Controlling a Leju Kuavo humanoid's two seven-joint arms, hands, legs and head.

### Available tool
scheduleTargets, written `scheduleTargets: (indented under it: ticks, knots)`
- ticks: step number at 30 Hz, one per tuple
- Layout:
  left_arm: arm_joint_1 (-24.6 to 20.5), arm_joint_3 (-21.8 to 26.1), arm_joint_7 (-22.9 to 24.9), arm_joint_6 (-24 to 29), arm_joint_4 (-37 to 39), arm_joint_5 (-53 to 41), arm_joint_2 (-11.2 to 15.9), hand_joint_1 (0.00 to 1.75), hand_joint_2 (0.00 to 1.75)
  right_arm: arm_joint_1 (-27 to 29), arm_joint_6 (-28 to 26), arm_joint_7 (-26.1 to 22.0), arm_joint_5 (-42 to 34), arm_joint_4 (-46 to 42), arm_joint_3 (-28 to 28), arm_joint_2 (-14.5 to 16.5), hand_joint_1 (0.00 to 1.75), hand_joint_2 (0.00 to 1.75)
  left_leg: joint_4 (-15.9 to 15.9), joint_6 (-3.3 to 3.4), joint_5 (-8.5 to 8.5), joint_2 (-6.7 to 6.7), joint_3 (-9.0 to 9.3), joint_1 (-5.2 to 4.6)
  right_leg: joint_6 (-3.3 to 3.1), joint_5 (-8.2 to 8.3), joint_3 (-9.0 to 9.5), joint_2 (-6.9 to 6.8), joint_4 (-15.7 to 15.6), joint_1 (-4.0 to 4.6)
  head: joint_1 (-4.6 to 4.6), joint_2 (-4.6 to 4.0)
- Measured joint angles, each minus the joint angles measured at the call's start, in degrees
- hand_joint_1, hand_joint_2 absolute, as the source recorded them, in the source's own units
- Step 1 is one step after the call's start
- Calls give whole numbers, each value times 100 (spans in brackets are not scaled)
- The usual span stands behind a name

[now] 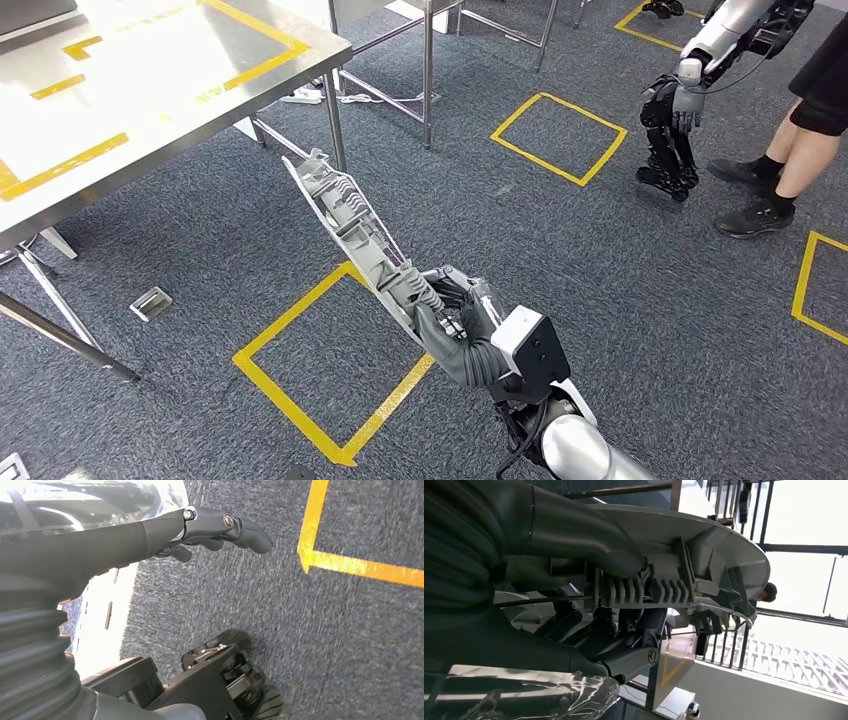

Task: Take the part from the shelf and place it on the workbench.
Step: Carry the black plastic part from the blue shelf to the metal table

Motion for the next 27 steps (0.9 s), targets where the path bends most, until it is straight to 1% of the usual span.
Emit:
scheduleTargets:
  ticks: [1,2,3,4,5,6,7,8,9,10,11,12,13,14,15,16,17,18,19,20,21,22,23,24,25,26,27]
  knots:
    - [2,0,0,0,0,0,0,0,175,3,0,1,0,0,0,0,175,175,1,-27,-71,-26,95,7,-10,203,40,2,-295,-4,6,0]
    - [4,1,0,0,0,0,0,0,175,7,-1,1,0,1,1,-1,175,175,5,-62,-149,-47,181,14,-17,517,98,10,-669,-9,16,0]
    - [4,1,2,0,1,1,2,0,175,14,-2,3,0,3,2,-2,175,175,8,-101,-226,-70,255,22,-38,728,152,16,-977,0,14,0]
    - [0,2,3,0,1,2,3,0,175,24,-2,2,0,4,3,-2,175,175,-3,-150,-297,-82,305,35,-68,894,191,24,-1189,22,7,0]
    - [-5,1,3,-1,1,1,5,0,175,32,-2,2,-1,3,1,-4,175,175,-11,-201,-342,-91,347,51,-114,948,207,32,-1286,49,-2,0]
    - [-12,1,3,-2,0,0,4,0,175,34,-3,1,-1,2,-3,-3,175,175,-9,-252,-352,-98,378,69,-175,857,238,32,-1295,81,-16,0]
    - [-19,-1,2,-4,-2,-3,1,0,175,31,-2,-2,-2,-3,-7,2,175,175,47,-301,-331,-91,370,88,-231,821,307,38,-1314,92,-22,0]
    - [-22,-2,-1,-5,-3,-6,-5,0,175,26,-3,-1,-2,-5,-11,8,175,175,208,-339,-247,-79,326,99,-278,753,407,36,-1344,93,-27,0]
    - [-27,-2,-3,-7,-5,-8,-11,0,175,21,-6,-1,-2,-5,-11,14,175,175,472,-370,-133,-63,187,104,-317,674,536,28,-1374,93,-45,0]
    - [-32,-3,-4,-9,-7,-10,-16,0,175,19,-7,1,-1,-4,-12,20,175,175,806,-391,-44,-48,-24,106,-348,591,688,22,-1409,89,-61,0]
    - [-29,-3,-6,-10,-7,-11,-20,0,175,18,-9,2,-1,-2,-12,20,175,175,1132,-403,-23,-36,-276,105,-368,493,836,15,-1446,94,-75,0]
    - [-20,-4,-6,-12,-7,-10,-21,0,175,16,-9,1,-1,0,-12,20,175,175,1377,-407,-126,-32,-548,104,-382,395,988,18,-1482,98,-88,0]
    - [-4,-5,-5,-13,-7,-10,-22,0,175,16,-7,1,-2,0,-11,21,175,175,1507,-401,-338,-32,-798,100,-390,291,1155,30,-1521,100,-87,0]
    - [13,-7,-5,-13,-7,-9,-20,0,175,16,-7,0,-2,0,-11,22,175,175,1524,-385,-568,-32,-1011,92,-390,179,1339,44,-1564,103,-89,0]
    - [25,-8,-4,-13,-7,-9,-18,0,175,18,-5,0,-2,0,-10,23,175,175,1424,-357,-700,-32,-1183,76,-386,54,1550,58,-1614,104,-91,0]
    - [32,-10,-4,-13,-6,-9,-14,0,175,19,-4,0,-2,0,-9,24,175,175,1216,-317,-618,-32,-1315,53,-379,-79,1778,67,-1670,103,-90,0]
    - [43,-11,-4,-13,-5,-9,-7,0,175,22,-4,1,-2,1,-8,24,175,175,885,-268,-177,-27,-1402,19,-366,-217,1993,66,-1741,101,-91,0]
    - [58,-12,-4,-13,-4,-9,5,0,175,22,-1,0,-2,5,-4,25,175,175,549,-229,422,-24,-1470,-24,-345,-352,2206,72,-1794,102,-91,-1]
    - [74,-13,-4,-16,-1,-10,17,0,175,22,0,-3,-2,10,-2,28,175,175,302,-193,919,-19,-1487,-69,-308,-463,2361,85,-1872,106,-96,-2]
    - [86,-15,-3,-19,0,-13,25,0,175,21,3,-2,-2,14,-3,32,175,175,156,-159,1260,-14,-1487,-103,-268,-538,2494,98,-1974,97,-104,-2]
    - [89,-18,-3,-22,1,-18,30,0,175,16,7,-5,-2,15,-6,35,175,175,136,-129,1289,-10,-1465,-125,-226,-545,2594,112,-2048,92,-111,-2]
    - [80,-20,-6,-22,1,-23,32,0,175,7,10,-4,-2,10,-13,39,175,175,144,-87,1170,-9,-1384,-130,-185,-482,2643,116,-2073,86,-119,-1]
    - [69,-21,-13,-19,0,-28,34,0,175,-2,15,-3,-2,6,-22,39,175,175,115,-49,1072,-16,-1276,-119,-161,-349,2617,108,-1921,78,-111,-2]
    - [56,-20,-20,-13,1,-32,38,0,175,-13,21,-4,-2,4,-26,37,175,175,68,-19,965,-23,-1133,-109,-145,-178,2440,99,-1567,84,-103,-3]
    - [44,-18,-26,-8,2,-33,39,0,175,-17,27,-3,-2,6,-27,36,175,175,19,4,862,-34,-975,-97,-136,-53,2134,91,-1091,90,-88,-5]
    - [41,-16,-28,-9,2,-34,38,0,175,-14,32,-3,-2,11,-25,33,175,175,-29,13,746,-41,-818,-88,-135,-35,1709,83,-590,94,-77,-8]
    - [39,-17,-27,-10,2,-36,33,0,175,-12,36,-2,-2,15,-24,31,175,175,-60,17,630,-47,-668,-84,-130,-160,1243,78,-198,98,-70,-9]
